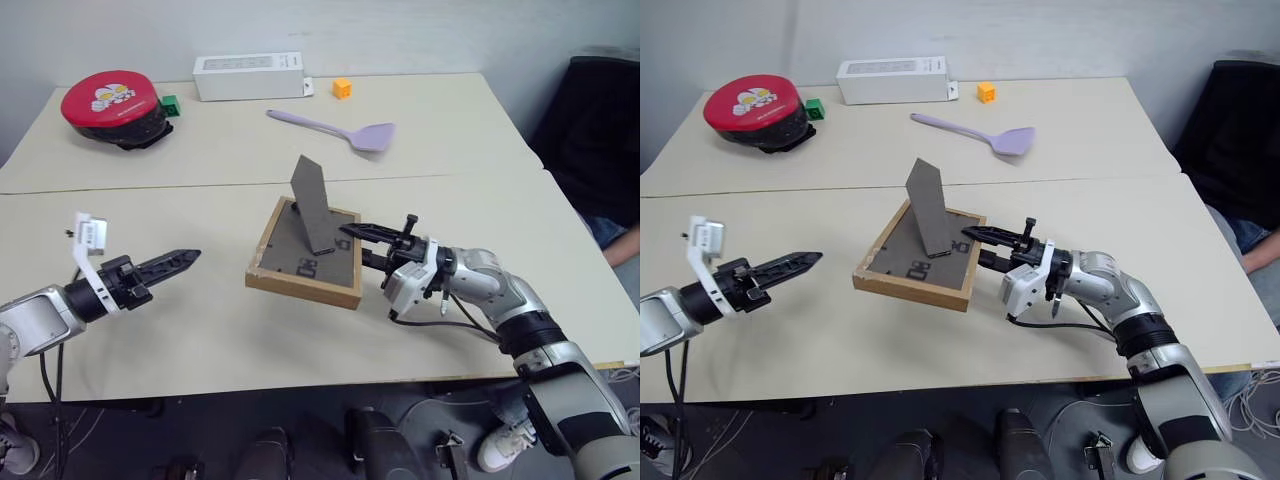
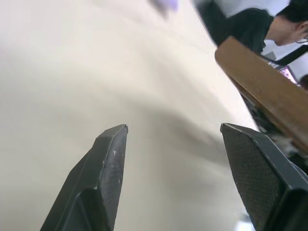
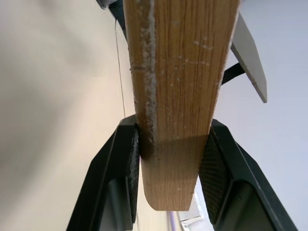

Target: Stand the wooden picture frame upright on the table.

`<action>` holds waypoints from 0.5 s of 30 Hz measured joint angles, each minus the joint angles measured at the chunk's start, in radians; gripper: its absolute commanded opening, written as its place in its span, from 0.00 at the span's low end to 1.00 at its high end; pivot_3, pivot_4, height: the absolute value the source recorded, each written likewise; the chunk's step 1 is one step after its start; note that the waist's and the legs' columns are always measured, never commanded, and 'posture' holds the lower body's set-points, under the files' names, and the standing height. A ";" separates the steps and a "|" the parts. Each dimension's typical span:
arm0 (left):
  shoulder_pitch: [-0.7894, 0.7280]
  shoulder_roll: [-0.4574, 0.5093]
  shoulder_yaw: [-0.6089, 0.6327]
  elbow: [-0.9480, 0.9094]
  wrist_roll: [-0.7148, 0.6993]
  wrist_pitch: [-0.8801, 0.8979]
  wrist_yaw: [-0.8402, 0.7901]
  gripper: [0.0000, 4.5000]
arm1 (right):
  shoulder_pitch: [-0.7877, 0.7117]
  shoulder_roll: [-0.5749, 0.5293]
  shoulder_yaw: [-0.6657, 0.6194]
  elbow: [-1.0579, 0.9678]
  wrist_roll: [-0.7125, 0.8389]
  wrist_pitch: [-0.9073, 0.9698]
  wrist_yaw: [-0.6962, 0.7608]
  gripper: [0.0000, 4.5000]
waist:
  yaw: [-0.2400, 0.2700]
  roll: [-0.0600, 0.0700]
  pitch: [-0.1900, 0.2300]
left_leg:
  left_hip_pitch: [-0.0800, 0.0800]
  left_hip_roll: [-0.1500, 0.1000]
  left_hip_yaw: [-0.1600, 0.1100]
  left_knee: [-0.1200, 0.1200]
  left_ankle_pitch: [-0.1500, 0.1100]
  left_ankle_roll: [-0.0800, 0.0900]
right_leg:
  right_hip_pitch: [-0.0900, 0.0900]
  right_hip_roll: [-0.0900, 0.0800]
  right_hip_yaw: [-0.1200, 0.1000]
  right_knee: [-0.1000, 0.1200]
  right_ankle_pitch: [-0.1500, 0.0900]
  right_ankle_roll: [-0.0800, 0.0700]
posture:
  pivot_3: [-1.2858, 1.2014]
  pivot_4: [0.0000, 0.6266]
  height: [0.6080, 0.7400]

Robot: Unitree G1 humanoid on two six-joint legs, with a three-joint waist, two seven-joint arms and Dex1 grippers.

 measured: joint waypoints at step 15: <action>0.075 -0.143 -0.134 -0.169 0.531 -0.494 -0.338 1.00 | 0.051 -0.024 -0.043 -0.395 0.903 1.535 0.330 0.28 | 0.027 0.000 0.000 | -0.001 0.001 -0.001 0.000 -0.002 0.003 | 0.000 -0.002 0.000 0.000 0.000 0.000 | 0.52 0.24 1.00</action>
